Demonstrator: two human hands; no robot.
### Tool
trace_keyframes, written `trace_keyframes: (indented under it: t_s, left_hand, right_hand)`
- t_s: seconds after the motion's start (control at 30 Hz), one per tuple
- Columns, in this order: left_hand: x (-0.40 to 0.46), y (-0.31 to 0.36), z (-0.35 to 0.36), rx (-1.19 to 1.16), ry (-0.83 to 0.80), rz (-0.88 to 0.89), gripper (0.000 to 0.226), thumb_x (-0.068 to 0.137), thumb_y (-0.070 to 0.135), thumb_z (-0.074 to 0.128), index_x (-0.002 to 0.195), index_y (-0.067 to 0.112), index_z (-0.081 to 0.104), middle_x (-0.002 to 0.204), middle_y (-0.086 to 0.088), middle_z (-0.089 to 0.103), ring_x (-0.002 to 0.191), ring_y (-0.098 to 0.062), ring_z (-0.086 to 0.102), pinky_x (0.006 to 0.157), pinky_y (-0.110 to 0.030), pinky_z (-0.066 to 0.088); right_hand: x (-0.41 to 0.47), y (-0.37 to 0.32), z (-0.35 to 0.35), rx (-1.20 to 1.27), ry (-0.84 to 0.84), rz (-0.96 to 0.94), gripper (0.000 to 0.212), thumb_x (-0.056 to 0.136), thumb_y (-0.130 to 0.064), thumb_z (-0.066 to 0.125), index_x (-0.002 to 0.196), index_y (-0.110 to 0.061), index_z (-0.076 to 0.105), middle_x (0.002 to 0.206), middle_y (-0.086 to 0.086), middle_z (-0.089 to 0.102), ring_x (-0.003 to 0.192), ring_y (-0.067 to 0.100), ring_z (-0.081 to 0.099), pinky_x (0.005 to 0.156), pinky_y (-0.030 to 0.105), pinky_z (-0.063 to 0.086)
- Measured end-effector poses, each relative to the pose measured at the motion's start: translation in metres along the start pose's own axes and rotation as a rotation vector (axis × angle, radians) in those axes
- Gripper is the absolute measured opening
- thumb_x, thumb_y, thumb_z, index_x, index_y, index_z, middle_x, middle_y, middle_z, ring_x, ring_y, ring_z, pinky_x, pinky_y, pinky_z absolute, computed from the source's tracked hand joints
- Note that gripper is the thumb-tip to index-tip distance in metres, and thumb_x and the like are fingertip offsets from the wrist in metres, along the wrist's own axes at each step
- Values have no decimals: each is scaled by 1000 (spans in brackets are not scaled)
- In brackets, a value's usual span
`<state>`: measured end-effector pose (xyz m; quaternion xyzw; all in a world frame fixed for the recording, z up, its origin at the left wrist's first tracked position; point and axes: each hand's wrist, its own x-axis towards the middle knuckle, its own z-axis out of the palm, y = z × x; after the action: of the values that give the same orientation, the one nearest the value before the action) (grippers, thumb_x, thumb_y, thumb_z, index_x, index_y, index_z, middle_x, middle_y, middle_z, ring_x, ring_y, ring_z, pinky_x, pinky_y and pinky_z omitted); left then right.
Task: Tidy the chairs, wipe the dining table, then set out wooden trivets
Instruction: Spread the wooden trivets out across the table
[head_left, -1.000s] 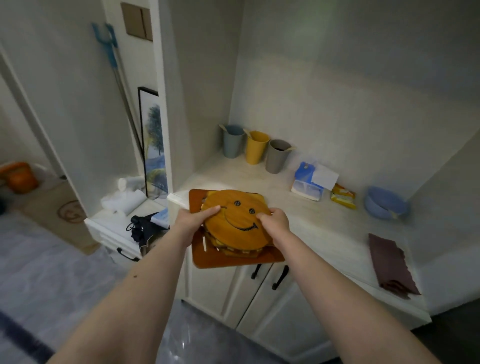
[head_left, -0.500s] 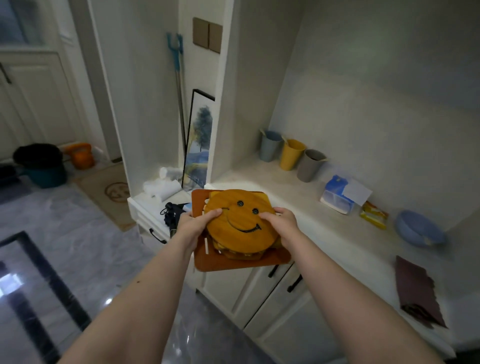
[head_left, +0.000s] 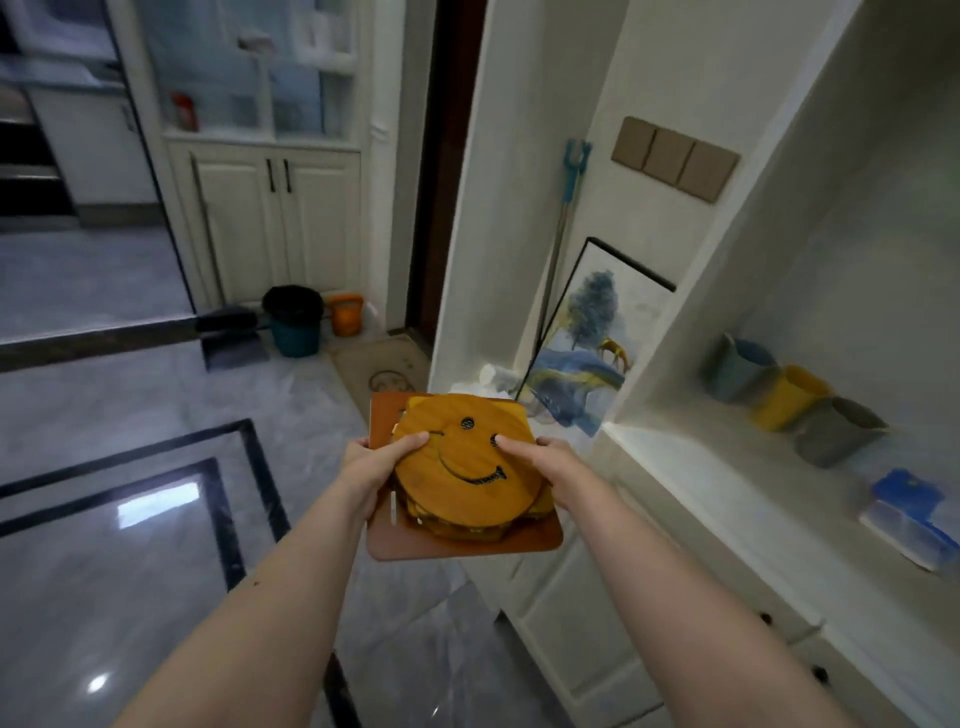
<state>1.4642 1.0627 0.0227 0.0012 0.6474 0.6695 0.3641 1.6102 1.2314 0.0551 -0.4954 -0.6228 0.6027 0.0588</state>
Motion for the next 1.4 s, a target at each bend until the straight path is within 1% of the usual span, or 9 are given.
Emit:
trace_keyframes:
  t_s: [0.07, 0.33, 0.5, 0.63, 0.8, 0.9, 1.1, 1.23, 1.4]
  left_hand:
    - [7, 11, -40, -19, 55, 21, 73, 59, 30, 89, 114, 9, 45, 109, -9, 56, 79, -18, 58, 57, -27, 47]
    - [34, 44, -176, -107, 205, 58, 93, 59, 34, 88, 133, 3, 41, 126, -14, 56, 108, -30, 58, 88, -42, 52]
    - [70, 58, -239, -156, 325, 25, 91, 60, 38, 87, 132, 6, 43, 124, -15, 57, 109, -33, 58, 95, -48, 49]
    - [111, 77, -277, -193, 434, 42, 58, 61, 32, 88, 103, 11, 53, 113, -12, 61, 90, -23, 61, 72, -35, 53]
    - [151, 107, -320, -230, 538, 63, 71, 57, 36, 89, 111, 11, 51, 118, -10, 58, 99, -26, 60, 85, -41, 52]
    - [163, 122, -354, -307, 656, 76, 95, 55, 41, 89, 128, 9, 38, 122, -7, 52, 108, -28, 55, 93, -45, 49]
    - [161, 146, -437, -380, 879, 119, 97, 54, 44, 88, 129, 8, 38, 119, -8, 53, 92, -21, 56, 64, -30, 50]
    - [166, 153, -504, -416, 971, 128, 102, 55, 46, 88, 133, 9, 35, 117, -5, 51, 93, -21, 55, 64, -29, 48]
    - [182, 165, -601, -497, 1024, 133, 104, 52, 54, 86, 135, 10, 40, 124, -9, 55, 103, -26, 57, 84, -40, 52]
  right_hand:
    - [4, -17, 43, -51, -64, -31, 95, 63, -44, 87, 139, -11, 40, 138, 8, 50, 122, 30, 51, 95, 41, 46]
    - [32, -75, 189, -138, -251, -130, 105, 62, -37, 89, 146, -10, 32, 145, 11, 43, 129, 32, 45, 107, 48, 41]
    - [67, -109, 268, -245, -342, -175, 102, 61, -41, 88, 144, -12, 35, 142, 8, 45, 125, 29, 47, 94, 40, 42]
    - [107, -140, 328, -277, -424, -183, 101, 60, -40, 89, 142, -14, 37, 139, 8, 47, 113, 24, 50, 82, 35, 42]
    - [149, -187, 397, -330, -526, -202, 100, 59, -39, 90, 142, -16, 37, 138, 9, 49, 117, 27, 52, 95, 41, 48]
    - [163, -222, 456, -399, -633, -255, 99, 60, -41, 88, 141, -18, 37, 138, 8, 48, 119, 28, 50, 94, 41, 46]
    - [158, -253, 575, -418, -785, -329, 102, 57, -40, 91, 140, -16, 37, 135, 8, 50, 116, 27, 53, 96, 43, 49]
    - [149, -267, 658, -461, -843, -351, 88, 54, -41, 92, 121, -21, 38, 118, 3, 48, 106, 22, 52, 81, 36, 50]
    - [137, -295, 774, -510, -906, -382, 81, 54, -39, 92, 112, -20, 39, 110, 1, 49, 97, 19, 52, 67, 30, 47]
